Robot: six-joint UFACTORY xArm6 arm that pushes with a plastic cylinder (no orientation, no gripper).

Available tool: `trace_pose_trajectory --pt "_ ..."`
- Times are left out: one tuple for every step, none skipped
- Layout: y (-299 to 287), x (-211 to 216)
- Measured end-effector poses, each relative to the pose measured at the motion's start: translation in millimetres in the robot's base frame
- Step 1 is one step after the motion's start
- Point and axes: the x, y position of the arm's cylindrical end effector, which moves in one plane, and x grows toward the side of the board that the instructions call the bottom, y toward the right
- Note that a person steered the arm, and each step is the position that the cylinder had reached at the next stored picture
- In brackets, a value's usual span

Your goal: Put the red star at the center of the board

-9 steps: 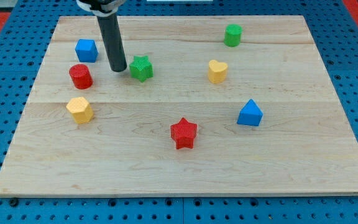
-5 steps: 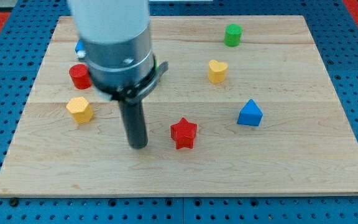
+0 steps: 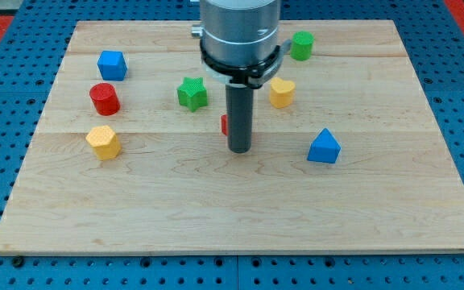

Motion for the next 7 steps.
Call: trace_pose_trajectory --pt "11.6 -3.1" --pt "12.8 -22.6" --pt "13.6 -37.5" --pt "24.7 -33.9" --pt "62.0 -39.1" --pt "110.7 -73.5" --pt "162.8 -101.9"
